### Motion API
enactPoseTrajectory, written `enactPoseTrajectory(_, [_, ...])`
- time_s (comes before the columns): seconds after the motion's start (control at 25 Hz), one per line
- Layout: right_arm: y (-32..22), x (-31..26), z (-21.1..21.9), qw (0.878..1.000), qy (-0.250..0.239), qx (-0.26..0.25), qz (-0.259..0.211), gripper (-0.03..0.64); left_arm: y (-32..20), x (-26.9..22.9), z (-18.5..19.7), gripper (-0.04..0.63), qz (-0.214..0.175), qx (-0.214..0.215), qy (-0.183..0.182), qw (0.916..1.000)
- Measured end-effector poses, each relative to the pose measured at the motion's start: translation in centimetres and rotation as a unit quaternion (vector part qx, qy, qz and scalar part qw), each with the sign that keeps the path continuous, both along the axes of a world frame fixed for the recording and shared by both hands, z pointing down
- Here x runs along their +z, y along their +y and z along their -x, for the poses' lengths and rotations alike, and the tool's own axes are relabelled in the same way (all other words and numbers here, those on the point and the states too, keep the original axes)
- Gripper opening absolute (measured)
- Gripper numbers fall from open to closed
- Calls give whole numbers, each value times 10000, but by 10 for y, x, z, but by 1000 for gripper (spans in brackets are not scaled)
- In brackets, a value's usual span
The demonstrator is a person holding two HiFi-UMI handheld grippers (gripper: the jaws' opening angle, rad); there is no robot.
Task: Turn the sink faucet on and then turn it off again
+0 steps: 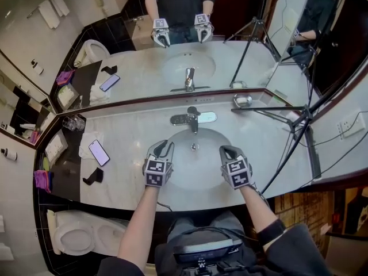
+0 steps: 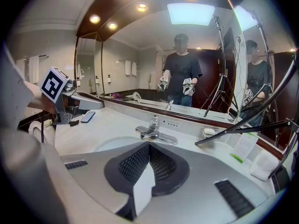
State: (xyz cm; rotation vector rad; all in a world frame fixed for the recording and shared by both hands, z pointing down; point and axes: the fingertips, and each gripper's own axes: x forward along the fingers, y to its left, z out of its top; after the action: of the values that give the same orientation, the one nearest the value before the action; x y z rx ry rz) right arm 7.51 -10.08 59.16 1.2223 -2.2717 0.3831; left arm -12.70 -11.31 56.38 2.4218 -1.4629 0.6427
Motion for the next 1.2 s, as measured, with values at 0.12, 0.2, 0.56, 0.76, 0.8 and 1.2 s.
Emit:
enactPoseTrajectory(0.12, [-9, 6, -1, 10000, -15, 15, 57, 18, -24, 5, -17, 103, -16, 344, -259, 9991])
enactPoseTrajectory(0.2, [-13, 12, -2, 9999, -26, 34, 120, 17, -39, 10, -30, 133, -44, 569, -441, 9974])
enactPoseTrajectory(0.56, [-21, 48, -1, 9992, -108, 33, 385, 17, -97, 53, -81, 175, -339, 1385, -1574, 9772])
enactPoseTrajectory(0.76, [-20, 61, -5, 9987, -124, 76, 496, 17, -125, 69, -100, 175, -427, 1669, -1922, 9661])
enactPoseTrajectory(0.8, [-21, 63, -7, 9985, -126, 90, 519, 17, -130, 71, -104, 175, -453, 1718, -1967, 9642])
enactPoseTrajectory(1.2, [-16, 89, -25, 9968, -149, 262, 743, 17, -151, 100, -137, 173, -658, 2245, -2545, 9384])
